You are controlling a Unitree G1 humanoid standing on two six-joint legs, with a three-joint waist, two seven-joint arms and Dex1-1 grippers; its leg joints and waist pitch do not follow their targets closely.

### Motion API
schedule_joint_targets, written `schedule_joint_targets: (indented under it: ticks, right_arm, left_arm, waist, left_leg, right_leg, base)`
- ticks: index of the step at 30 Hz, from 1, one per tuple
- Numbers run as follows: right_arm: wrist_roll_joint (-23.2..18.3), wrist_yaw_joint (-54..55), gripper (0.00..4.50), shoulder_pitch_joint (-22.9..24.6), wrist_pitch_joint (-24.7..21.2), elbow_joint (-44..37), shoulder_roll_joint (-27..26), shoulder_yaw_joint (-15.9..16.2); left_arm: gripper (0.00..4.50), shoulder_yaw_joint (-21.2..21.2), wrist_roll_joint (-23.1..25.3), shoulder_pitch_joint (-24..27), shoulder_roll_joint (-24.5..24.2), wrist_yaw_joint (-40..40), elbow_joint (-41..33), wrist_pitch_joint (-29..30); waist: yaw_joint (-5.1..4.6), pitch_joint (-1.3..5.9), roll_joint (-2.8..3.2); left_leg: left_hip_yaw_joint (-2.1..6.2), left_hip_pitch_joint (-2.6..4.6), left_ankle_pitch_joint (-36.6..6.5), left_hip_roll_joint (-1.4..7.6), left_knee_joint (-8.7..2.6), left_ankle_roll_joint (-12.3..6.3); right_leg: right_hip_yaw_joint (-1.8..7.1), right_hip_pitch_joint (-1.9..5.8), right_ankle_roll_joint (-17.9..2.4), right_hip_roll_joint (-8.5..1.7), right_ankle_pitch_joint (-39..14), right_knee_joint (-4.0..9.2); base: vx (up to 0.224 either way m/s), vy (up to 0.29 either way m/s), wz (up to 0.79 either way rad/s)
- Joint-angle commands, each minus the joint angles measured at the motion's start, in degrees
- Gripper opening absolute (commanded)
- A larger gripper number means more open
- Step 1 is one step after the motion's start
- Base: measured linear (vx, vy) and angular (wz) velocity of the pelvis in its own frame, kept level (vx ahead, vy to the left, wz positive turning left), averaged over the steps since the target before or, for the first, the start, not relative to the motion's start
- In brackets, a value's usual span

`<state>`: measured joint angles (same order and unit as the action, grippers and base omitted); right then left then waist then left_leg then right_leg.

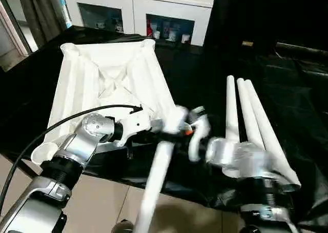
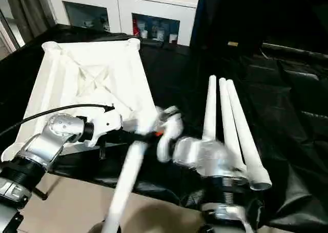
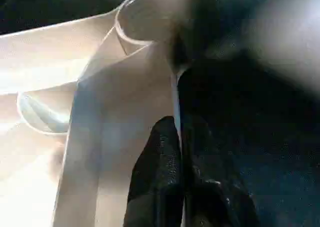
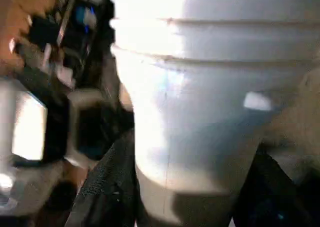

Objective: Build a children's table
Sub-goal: Insert table leg to table base

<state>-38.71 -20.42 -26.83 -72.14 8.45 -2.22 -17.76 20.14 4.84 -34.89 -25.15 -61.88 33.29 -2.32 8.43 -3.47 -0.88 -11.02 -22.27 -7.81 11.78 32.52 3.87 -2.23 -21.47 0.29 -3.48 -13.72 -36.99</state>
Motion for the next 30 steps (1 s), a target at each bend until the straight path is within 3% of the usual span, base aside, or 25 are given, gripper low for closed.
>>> schedule_joint_targets:
  ticks: [1, 2, 3, 5, 7, 8, 11, 12, 13, 16, 19, 21, 24, 25, 30]
  right_arm:
    - [-2.6, 1.5, 1.95, -0.8, -2.0, -2.7, 0.7, -3.6]
    - [-2.7, 1.5, 1.94, -0.8, -2.0, -2.8, 0.8, -3.7]
    - [-3.7, 2.2, 1.94, -1.3, -2.3, -3.0, 2.1, -6.1]
    - [-4.2, 2.5, 1.93, -1.9, -2.0, -2.5, 3.5, -7.8]
    - [-4.6, 2.9, 1.93, -2.3, -2.0, -2.3, 4.1, -8.7]
    - [-4.7, 2.9, 1.93, -2.6, -1.8, -2.1, 4.6, -9.1]
    - [-5.2, 3.6, 1.93, -4.6, -1.2, -1.4, 6.5, -12.1]
    - [-5.5, 3.9, 1.93, -5.4, -0.8, -0.9, 7.1, -13.3]
    - [-5.7, 4.0, 1.93, -6.2, -0.5, -0.3, 7.8, -14.4]
    - [-7.0, 5.2, 1.93, -8.8, 0.6, 1.5, 9.5, -17.2]
    - [-8.8, 6.5, 1.93, -11.2, 1.9, 2.8, 10.3, -20.3]
    - [-10.4, 8.1, 1.93, -13.1, 4.2, 4.3, 10.5, -23.2]
    - [-13.6, 10.7, 1.93, -16.0, 6.8, 7.3, 10.1, -28.2]
    - [-14.4, 11.5, 1.92, -16.9, 7.9, 8.4, 9.9, -29.7]
    - [-13.5, 14.3, 1.91, -18.4, 13.2, 10.4, 9.1, -31.1]
  left_arm:
    - [0.00, -0.6, 0.9, -2.8, 0.5, 1.0, 2.2, -1.4]
    - [0.45, -0.6, 0.8, -2.9, 0.5, 1.0, 2.3, -1.4]
    - [0.45, -1.4, -0.7, -4.5, 0.6, -0.9, 3.9, -1.5]
    - [0.56, -2.2, -1.4, -5.9, 0.8, -1.3, 5.2, -2.0]
    - [0.80, -2.6, -1.8, -6.5, 0.9, -1.6, 5.9, -2.3]
    - [0.80, -2.8, -2.1, -6.9, 1.0, -1.7, 6.1, -2.3]
    - [0.96, -4.3, -3.9, -8.4, 1.0, -2.8, 7.1, -2.3]
    - [1.00, -5.0, -4.8, -8.9, 0.9, -3.4, 7.3, -2.0]
    - [1.31, -5.6, -5.5, -9.4, 0.8, -3.9, 7.5, -1.4]
    - [1.35, -8.1, -7.3, -12.2, 0.4, -4.0, 9.8, 0.0]
    - [1.78, -11.4, -9.7, -14.6, 0.4, -1.8, 9.4, 4.6]
    - [1.80, -13.7, -11.5, -16.2, 0.7, 0.4, 8.2, 8.3]
    - [2.21, -16.6, -15.6, -16.7, 2.0, 2.1, 4.0, 13.8]
    - [2.23, -17.2, -17.1, -16.2, 2.7, 2.2, 1.3, 15.1]
    - [2.69, -16.0, -18.9, -14.2, 4.6, 1.2, -6.6, 20.2]
  waist:
    - [-0.23, 4.28, 1.69]
    - [-0.26, 4.30, 1.52]
    - [-0.32, 4.29, 1.40]
    - [-0.31, 4.50, 1.54]
    - [-0.31, 4.80, 1.44]
    - [-0.28, 4.80, 1.72]
    - [-0.43, 4.86, 1.55]
    - [-0.33, 4.87, 1.55]
    - [-0.27, 4.88, 1.69]
    - [-0.17, 4.92, 1.70]
    - [-0.11, 4.98, 1.61]
    - [-0.07, 4.91, 1.59]
    - [-0.09, 4.85, 1.40]
    - [0.06, 4.82, 1.07]
    - [0.09, 4.93, 0.78]
  left_leg:
    - [1.27, 2.29, -15.8, 1.75, -4.00, 8.10]
    - [1.14, 2.38, -15.9, 1.72, -3.94, 8.09]
    - [1.30, 2.17, -15.4, 1.69, -3.94, 8.14]
    - [1.26, 2.16, -14.3, 1.63, -3.74, 8.07]
    - [1.17, 1.81, -10.9, 1.54, -3.36, 7.38]
    - [1.17, 1.71, -10.4, 1.48, -3.27, 7.19]
    - [1.09, 1.41, -8.8, 1.17, -3.02, 6.38]
    - [0.97, 1.52, -8.7, 1.16, -2.90, 5.96]
    - [0.92, 1.60, -8.6, 1.21, -2.83, 5.80]
    - [0.76, 1.68, -8.2, 1.14, -2.68, 5.40]
    - [0.71, 1.76, -8.5, 1.23, -2.53, 5.23]
    - [0.73, 1.65, -8.3, 1.18, -2.53, 4.88]
    - [0.66, 1.62, -8.1, 1.21, -2.45, 4.36]
    - [0.59, 1.52, -7.8, 1.28, -2.41, 3.69]
    - [0.48, 1.12, -4.5, 1.17, -2.23, 1.94]
  right_leg:
    - [2.53, 0.89, -6.6, -4.83, -4.9, 4.81]
    - [2.55, 0.81, -6.6, -4.87, -5.2, 4.96]
    - [2.50, 1.14, -6.9, -4.96, -5.2, 4.84]
    - [2.44, 1.23, -7.3, -4.92, -4.2, 4.75]
    - [2.27, 1.52, -8.4, -4.70, 2.0, 4.06]
    - [2.23, 1.54, -8.7, -4.66, 3.2, 3.96]
    - [2.07, 1.96, -9.7, -4.42, 6.3, 3.66]
    - [2.12, 1.90, -9.9, -4.47, 6.1, 3.77]
    - [2.13, 1.86, -10.2, -4.42, 6.0, 3.71]
    - [2.11, 1.90, -10.6, -4.32, 6.3, 3.66]
    - [2.00, 1.84, -11.6, -4.36, 6.3, 3.48]
    - [1.99, 1.91, -11.9, -4.41, 6.0, 3.57]
    - [1.97, 1.85, -12.6, -4.52, 5.5, 3.47]
    - [1.91, 1.91, -13.3, -4.63, 5.1, 3.55]
    - [1.82, 2.13, -12.8, -4.42, 7.4, 3.28]
  base:
    - [0.000, 0.000, 0.00]
    - [0.000, 0.000, 0.00]
    - [0.000, 0.000, 0.00]
    - [0.000, 0.000, 0.00]
    - [0.000, 0.000, 0.00]
    - [0.000, 0.000, 0.00]
    - [0.000, 0.000, 0.00]
    - [0.000, 0.000, 0.00]
    - [0.000, 0.000, 0.00]
    - [0.000, 0.000, 0.00]
    - [0.000, 0.000, 0.00]
    - [0.000, 0.000, 0.00]
    - [0.000, 0.000, 0.00]
    - [0.000, 0.000, 0.00]
    - [0.000, 0.000, 0.00]
